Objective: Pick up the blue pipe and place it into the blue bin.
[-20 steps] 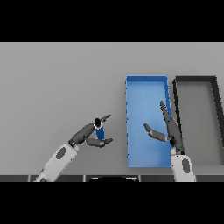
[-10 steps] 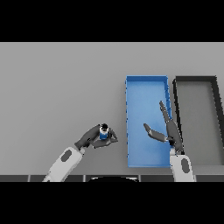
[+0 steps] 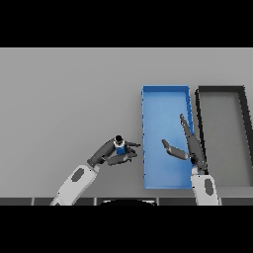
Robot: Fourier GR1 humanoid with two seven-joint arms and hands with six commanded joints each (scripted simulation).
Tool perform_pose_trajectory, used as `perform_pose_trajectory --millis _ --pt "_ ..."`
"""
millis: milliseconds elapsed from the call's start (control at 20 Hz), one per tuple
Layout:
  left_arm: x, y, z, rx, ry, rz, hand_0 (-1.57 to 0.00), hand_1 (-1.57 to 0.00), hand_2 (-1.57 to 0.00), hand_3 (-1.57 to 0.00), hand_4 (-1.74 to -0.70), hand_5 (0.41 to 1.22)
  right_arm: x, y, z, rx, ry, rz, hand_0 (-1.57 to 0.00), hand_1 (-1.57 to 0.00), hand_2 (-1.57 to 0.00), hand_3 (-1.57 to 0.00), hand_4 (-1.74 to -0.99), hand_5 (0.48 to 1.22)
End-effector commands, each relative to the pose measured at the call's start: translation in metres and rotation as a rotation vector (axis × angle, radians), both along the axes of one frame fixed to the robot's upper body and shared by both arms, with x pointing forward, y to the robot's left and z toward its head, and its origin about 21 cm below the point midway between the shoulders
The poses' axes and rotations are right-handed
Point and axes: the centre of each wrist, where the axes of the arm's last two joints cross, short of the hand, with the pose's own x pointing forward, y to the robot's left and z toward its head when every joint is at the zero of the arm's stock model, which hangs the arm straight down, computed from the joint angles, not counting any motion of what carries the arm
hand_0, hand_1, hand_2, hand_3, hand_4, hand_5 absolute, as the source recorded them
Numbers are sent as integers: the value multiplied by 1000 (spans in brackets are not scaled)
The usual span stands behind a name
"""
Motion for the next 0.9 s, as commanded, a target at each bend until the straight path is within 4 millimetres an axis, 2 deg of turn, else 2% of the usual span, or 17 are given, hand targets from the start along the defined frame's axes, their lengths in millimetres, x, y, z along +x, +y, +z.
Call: perform_pose_trajectory --millis 0,150,400,550,750,850 --pt "0 -5 6 -29 -17 -10 -1530 -1538 -1543 -1537 -1482 1209 2 0 0 -6 -1 -1 1 1 1 1 -1151 550" --pt "0 -9 22 -37 -52 -15 -1550 -1554 -1557 -1554 -1476 1215 -4 -4 -2 -20 -6 2 1 1 1 1 -1138 555" --pt "3 -21 43 -17 -66 -56 -1564 -1566 -1566 -1565 -1473 1219 -1 -7 0 -29 0 -6 1 1 1 1 -1124 569" --pt "1 -22 45 -13 -60 -81 -1568 -1568 -1569 -1568 -1473 1220 0 -4 2 -31 0 -2 1 1 1 1 -1124 578" --pt "3 -24 45 8 -45 -77 -1570 -1570 -1570 -1570 -1474 1220 12 -10 9 -62 1 50 1 1 1 1 -1123 578" --pt "2 -22 45 0 -47 -86 -1570 -1570 -1570 -1570 -1474 1220 16 -13 9 -69 6 77 1 1 1 1 -1157 578"
